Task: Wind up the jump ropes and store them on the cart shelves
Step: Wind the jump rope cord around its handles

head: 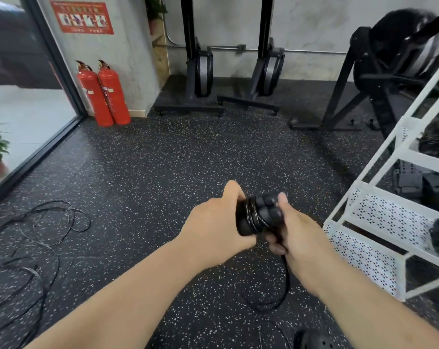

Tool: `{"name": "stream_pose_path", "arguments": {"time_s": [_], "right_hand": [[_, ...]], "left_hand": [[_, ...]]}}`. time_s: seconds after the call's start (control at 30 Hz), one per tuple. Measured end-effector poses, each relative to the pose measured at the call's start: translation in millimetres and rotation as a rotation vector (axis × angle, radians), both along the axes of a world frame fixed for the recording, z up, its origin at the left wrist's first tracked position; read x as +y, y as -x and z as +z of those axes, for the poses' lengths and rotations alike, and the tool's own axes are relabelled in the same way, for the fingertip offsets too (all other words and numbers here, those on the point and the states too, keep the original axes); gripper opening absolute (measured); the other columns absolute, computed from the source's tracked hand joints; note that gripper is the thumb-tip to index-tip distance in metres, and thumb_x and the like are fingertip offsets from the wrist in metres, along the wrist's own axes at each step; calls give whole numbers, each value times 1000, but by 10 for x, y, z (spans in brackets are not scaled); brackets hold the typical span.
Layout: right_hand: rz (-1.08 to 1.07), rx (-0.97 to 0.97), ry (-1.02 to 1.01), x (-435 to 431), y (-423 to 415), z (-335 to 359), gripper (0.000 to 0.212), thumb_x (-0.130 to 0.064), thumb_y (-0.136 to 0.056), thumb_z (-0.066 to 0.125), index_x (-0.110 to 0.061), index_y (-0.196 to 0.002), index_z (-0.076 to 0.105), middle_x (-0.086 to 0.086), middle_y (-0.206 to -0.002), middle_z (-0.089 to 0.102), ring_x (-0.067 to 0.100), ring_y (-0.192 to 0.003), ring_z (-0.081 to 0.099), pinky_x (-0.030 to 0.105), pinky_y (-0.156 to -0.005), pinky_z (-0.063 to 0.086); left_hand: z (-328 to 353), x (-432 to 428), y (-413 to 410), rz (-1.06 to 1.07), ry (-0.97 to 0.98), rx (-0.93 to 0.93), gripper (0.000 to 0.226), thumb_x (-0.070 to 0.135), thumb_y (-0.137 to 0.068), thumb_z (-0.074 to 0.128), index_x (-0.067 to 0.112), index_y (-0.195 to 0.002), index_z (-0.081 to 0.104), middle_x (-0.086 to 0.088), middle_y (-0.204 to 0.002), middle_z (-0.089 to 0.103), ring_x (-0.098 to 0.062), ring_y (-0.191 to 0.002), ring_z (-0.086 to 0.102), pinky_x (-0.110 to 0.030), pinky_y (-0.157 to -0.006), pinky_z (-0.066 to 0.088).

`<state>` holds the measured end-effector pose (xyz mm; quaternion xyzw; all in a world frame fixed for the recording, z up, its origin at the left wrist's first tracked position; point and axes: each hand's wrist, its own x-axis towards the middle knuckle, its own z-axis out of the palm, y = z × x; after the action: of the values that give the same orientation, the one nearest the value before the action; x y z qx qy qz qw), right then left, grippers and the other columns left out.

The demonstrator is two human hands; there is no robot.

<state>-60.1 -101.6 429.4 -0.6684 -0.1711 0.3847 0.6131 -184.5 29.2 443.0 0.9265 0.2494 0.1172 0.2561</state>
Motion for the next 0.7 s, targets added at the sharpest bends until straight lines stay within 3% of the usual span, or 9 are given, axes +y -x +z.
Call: {"name": "stream_pose_path", "arguments": {"time_s": [0.07, 0.17, 0.3, 0.4, 0.5, 0.6, 0.7], "right_hand": [[85, -128, 78, -7, 43, 39, 57, -74, -100, 44, -26, -96, 75, -5, -73, 65, 8, -64, 53, 27, -62, 46], [70, -278, 94, 12, 62, 16, 42, -64, -102, 53, -27, -101, 73, -3, -90, 77, 12, -81, 62, 40, -82, 55], [22, -288, 39, 10, -46, 7, 41, -55, -105, 53, -18, -102, 71, -11, -75, 66, 9, -71, 56, 31, -70, 48], [45, -284, 2, 14, -64, -10, 36, -51, -107, 51, -22, -100, 70, -20, -69, 62, -2, -63, 54, 25, -69, 46], [42, -261, -35, 12, -85, -9, 39, -55, -105, 54, -22, -94, 71, -7, -73, 56, 9, -67, 48, 28, -68, 45], [117, -226, -138, -35, -137, 110, 43, -65, -97, 53, -28, -86, 72, 0, -73, 48, 15, -68, 42, 26, -62, 39], [210, -96, -220, -61, -190, 164, 64, -79, -92, 34, -30, -96, 76, -2, -74, 46, 14, -67, 37, 31, -63, 32]], "left_hand": [[-12, -32, -30, 37, -165, 55, 56, 44, -85, 76, 32, -110, 27, 10, -85, 59, -14, -70, 62, -39, -70, 56], [-55, -74, -64, 3, -210, 29, 56, 43, -85, 75, 29, -111, 28, 11, -88, 57, -16, -70, 61, -39, -68, 55], [-8, 32, -7, -142, -99, 55, 62, 39, -85, 76, 34, -128, 31, 18, -86, 49, -11, -76, 59, -35, -69, 50], [46, 69, 27, -101, -137, -1, 58, 40, -82, 75, 43, -126, 36, 18, -96, 56, -11, -81, 60, -36, -74, 53], [72, 35, 27, -71, -162, -38, 57, 44, -81, 75, 48, -127, 41, 19, -107, 60, -14, -88, 62, -39, -82, 55], [100, 80, 70, -110, 38, -129, 56, 38, -82, 81, 49, -125, 47, 18, -103, 66, -13, -85, 65, -41, -77, 57], [166, 122, 137, -148, 333, -235, 58, 27, -83, 88, 47, -122, 51, 13, -106, 72, -25, -87, 71, -50, -77, 60]]}}
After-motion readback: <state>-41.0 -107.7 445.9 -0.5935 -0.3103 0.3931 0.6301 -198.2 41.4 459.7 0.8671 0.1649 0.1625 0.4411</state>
